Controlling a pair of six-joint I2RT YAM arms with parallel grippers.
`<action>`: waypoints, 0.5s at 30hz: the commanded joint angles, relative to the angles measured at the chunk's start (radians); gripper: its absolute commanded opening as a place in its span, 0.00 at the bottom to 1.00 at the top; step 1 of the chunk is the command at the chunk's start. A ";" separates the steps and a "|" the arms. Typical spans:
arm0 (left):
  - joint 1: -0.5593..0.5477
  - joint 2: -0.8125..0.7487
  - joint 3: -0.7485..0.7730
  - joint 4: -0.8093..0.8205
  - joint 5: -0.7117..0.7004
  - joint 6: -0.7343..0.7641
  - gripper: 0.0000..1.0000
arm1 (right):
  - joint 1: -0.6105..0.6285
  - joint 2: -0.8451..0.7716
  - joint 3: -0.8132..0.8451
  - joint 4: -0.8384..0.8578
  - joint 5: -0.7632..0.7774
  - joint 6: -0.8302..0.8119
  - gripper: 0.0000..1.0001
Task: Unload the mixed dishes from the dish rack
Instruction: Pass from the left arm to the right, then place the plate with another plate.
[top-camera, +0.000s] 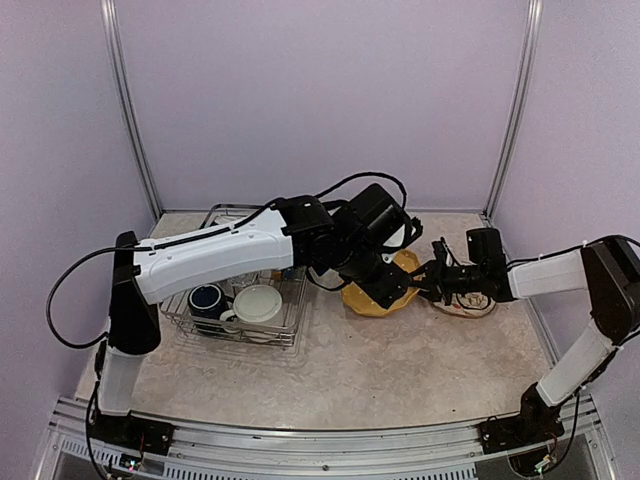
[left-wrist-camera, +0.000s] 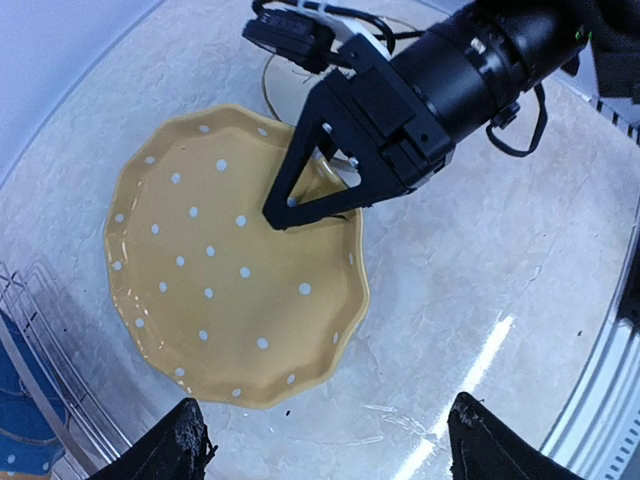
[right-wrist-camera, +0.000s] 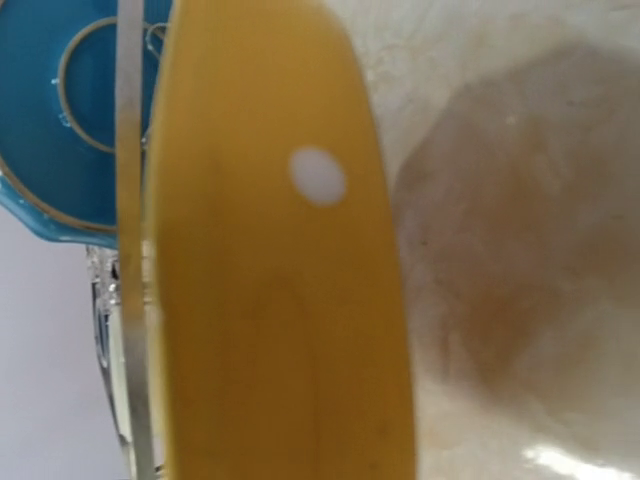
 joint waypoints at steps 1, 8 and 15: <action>0.034 -0.169 -0.054 -0.009 0.073 -0.053 0.82 | -0.059 -0.084 0.001 0.095 -0.045 -0.078 0.00; 0.227 -0.421 -0.185 -0.024 0.300 -0.146 0.96 | -0.276 -0.236 -0.050 -0.024 -0.068 -0.170 0.00; 0.428 -0.603 -0.266 -0.043 0.343 -0.134 0.99 | -0.553 -0.337 -0.106 -0.168 -0.119 -0.257 0.00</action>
